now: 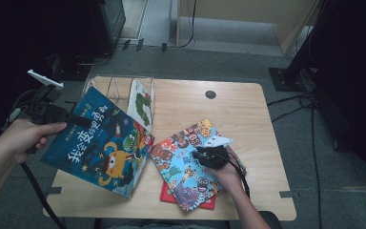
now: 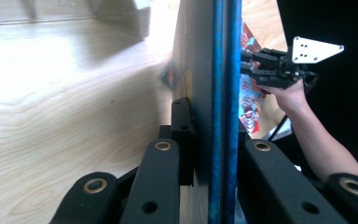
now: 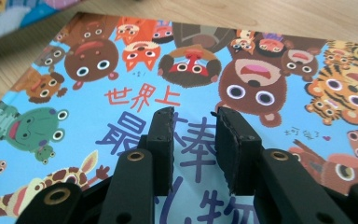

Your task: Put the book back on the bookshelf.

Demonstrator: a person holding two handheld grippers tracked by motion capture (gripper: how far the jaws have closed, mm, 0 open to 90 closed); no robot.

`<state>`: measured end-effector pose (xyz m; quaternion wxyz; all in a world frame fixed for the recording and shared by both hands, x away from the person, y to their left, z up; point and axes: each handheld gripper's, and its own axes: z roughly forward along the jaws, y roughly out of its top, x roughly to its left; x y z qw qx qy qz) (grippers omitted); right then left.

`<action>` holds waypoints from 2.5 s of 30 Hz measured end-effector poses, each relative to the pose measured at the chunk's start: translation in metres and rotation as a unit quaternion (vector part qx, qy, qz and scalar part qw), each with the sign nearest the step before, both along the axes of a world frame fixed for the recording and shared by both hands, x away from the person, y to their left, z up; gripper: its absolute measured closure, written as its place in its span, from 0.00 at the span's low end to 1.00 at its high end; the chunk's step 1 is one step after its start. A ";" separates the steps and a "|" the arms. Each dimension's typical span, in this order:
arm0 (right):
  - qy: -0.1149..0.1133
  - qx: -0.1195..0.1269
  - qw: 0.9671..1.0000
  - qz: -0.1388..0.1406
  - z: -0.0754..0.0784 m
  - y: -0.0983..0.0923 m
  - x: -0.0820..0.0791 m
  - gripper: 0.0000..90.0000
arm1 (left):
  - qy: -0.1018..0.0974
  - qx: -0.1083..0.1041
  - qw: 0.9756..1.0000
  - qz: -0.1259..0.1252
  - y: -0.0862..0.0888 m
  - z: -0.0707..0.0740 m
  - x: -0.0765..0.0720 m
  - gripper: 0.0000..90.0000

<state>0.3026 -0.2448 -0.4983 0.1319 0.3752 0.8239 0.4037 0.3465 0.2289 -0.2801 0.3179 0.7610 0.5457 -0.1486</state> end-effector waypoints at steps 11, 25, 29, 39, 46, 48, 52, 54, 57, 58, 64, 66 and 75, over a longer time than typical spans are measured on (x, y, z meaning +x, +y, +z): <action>-0.022 -0.018 1.000 0.010 -0.004 0.007 -0.003 0.65 | 0.006 -0.002 0.999 0.035 0.029 0.001 -0.009 0.91; -0.022 -0.017 1.000 0.013 -0.004 0.007 -0.002 0.64 | 0.014 0.041 0.996 0.083 0.064 0.006 0.009 0.90; -0.023 -0.017 1.000 0.013 -0.004 0.007 -0.002 0.64 | 0.010 0.052 0.994 0.091 0.071 0.011 0.012 0.91; -0.023 -0.018 0.999 0.015 -0.004 0.007 -0.002 0.63 | 0.026 0.063 0.990 0.124 0.089 0.012 0.029 0.91; -0.022 -0.018 0.999 0.015 -0.004 0.007 -0.002 0.63 | 0.024 0.067 0.988 0.140 0.097 0.014 0.041 0.91; -0.022 -0.017 0.999 0.016 -0.004 0.007 -0.002 0.63 | 0.022 0.069 0.987 0.143 0.098 0.015 0.044 0.91; -0.019 -0.012 1.000 0.013 -0.004 0.007 -0.001 0.63 | 0.021 0.064 0.986 0.151 0.102 0.016 0.052 0.91; -0.019 -0.013 1.000 0.013 -0.004 0.007 -0.001 0.63 | 0.018 0.061 0.986 0.153 0.103 0.017 0.056 0.91; -0.021 -0.015 1.000 0.013 -0.004 0.007 -0.001 0.63 | 0.015 0.060 0.985 0.159 0.105 0.020 0.062 0.91; -0.021 -0.015 1.000 0.013 -0.004 0.007 -0.001 0.63 | 0.013 0.059 0.985 0.161 0.104 0.022 0.065 0.91; -0.019 -0.014 1.000 0.013 -0.004 0.009 -0.001 0.61 | 0.008 0.057 0.984 0.166 0.104 0.025 0.078 0.91; -0.023 -0.019 0.999 0.014 -0.004 0.010 -0.001 0.60 | 0.006 0.056 0.984 0.167 0.103 0.026 0.083 0.91; -0.023 -0.020 0.999 0.014 -0.004 0.012 -0.003 0.57 | 0.001 0.053 0.983 0.175 0.099 0.024 0.106 0.91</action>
